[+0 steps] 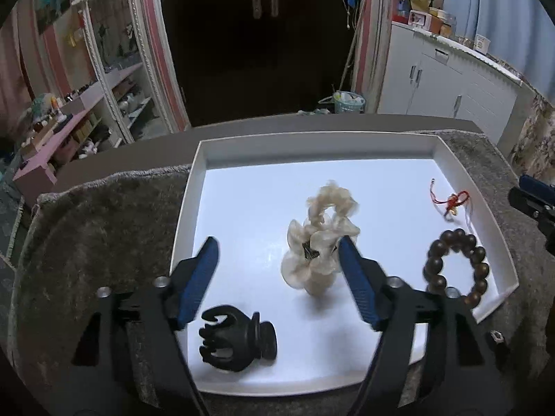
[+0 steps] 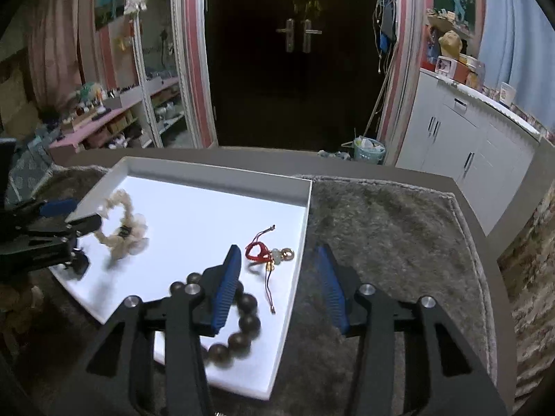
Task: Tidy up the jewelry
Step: 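Release the scrunchie from the left tool while the right tool drops the charm, then withdraw both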
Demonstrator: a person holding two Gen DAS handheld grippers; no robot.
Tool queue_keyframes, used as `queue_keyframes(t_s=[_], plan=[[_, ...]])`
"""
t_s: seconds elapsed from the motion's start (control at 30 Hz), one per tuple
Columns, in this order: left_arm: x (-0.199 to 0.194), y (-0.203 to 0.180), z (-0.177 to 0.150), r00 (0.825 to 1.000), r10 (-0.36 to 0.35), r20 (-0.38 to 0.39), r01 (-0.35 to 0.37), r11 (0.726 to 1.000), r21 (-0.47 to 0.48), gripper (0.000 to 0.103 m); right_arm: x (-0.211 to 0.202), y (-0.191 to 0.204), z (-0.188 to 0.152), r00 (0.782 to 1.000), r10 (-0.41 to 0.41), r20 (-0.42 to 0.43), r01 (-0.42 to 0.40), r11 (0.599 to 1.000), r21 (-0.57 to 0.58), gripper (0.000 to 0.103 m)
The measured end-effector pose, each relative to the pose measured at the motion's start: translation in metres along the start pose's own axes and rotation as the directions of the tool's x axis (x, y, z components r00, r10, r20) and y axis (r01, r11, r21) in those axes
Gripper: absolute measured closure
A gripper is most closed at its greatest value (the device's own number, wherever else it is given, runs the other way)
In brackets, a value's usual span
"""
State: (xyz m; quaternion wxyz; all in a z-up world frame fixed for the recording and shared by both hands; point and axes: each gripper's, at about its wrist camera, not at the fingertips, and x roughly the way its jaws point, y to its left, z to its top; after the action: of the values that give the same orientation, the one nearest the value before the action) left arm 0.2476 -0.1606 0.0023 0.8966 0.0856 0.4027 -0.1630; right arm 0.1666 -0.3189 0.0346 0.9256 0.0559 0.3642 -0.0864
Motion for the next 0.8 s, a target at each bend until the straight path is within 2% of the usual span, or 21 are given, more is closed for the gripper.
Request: queue_keyframes(t_s=[0.1,0.47,0.67,0.8], plan=[[0.002,0.001,-0.004,0.999,0.035,-0.011,-0.035,0.999,0.021,0.025,-0.012,-0.007,-0.007,1.0,-0.005,0.009,0.005,1.0,0.016,0.056],[-0.02,0.009,-0.028,1.0,0.017,-0.002,-0.017,0.999,0.037,0.024,-0.055,-0.017,-0.035,0.999,0.005,0.046,-0.007,0.999,0.034,0.056],[-0.065,0.019,-0.046,0.998,-0.017,0.066,0.016,1.0,0.004,0.024,-0.083,-0.004,-0.058,0.997,0.023,0.08,-0.025,0.999,0.026,0.056],[-0.11,0.039,-0.079,0.99,0.028,0.135,-0.028,1.0,-0.003,0.022,-0.099,0.008,-0.081,0.996,0.021,0.086,-0.024,0.999,0.031,0.056]])
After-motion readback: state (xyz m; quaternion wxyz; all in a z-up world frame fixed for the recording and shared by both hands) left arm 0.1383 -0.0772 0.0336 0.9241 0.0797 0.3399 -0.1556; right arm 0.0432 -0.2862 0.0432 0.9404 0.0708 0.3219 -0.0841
